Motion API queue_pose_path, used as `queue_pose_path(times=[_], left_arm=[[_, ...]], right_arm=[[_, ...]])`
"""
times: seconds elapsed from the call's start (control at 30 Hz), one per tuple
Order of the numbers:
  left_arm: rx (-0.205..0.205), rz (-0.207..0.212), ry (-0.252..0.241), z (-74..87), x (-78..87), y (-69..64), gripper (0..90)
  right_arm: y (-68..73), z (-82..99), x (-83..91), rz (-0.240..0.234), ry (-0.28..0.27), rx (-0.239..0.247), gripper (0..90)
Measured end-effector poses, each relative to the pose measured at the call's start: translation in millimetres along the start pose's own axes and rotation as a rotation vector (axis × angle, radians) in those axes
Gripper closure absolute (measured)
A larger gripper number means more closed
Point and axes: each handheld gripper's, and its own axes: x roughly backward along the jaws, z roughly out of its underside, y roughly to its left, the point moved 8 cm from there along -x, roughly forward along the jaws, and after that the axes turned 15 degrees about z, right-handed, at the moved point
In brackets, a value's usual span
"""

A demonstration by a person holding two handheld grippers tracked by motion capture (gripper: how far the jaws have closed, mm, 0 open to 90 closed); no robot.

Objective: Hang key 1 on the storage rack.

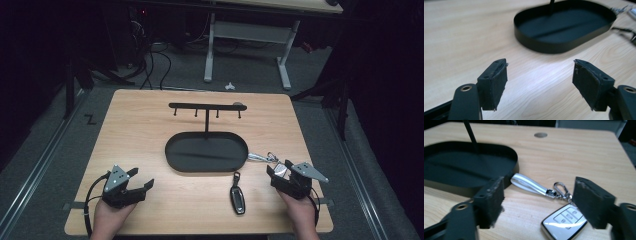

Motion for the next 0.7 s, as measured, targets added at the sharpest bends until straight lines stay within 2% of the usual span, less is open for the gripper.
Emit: queue_pose_path(times=[0.1, 0.17, 0.23, 0.37, 0.53, 0.7], left_arm=[[0.005, -0.008, 0.024, 6.8, -5.0, 7.5, 26.9], [0.026, -0.012, 0.014, 6.9, -5.9, 11.0, 25.9], [0.045, 0.005, -0.009, 4.7, -6.7, 9.4, 25.3], [0.015, 0.000, -0.020, 1.3, -8.7, 4.0, 24.7], [0.013, 0.011, -0.014, 0.3, -13.4, 2.2, 25.2], [0.002, 0.004, -0.010, -0.9, -15.0, 1.8, 25.6]], right_arm=[[1.6, 2.5, -1.0, -0.002, 0.006, 0.011, 20.4], [1.3, 3.3, -1.2, -0.003, 0.007, 0.017, 18.6], [-0.9, 5.1, -1.2, 0.006, 0.012, 0.006, 16.3], [-1.9, 4.5, 3.7, -0.001, 0.002, 0.015, 16.2], [-3.3, 6.4, 4.9, -0.009, 0.006, 0.023, 14.1], [-4.0, 7.8, 4.1, 0.001, 0.010, 0.036, 13.9]])
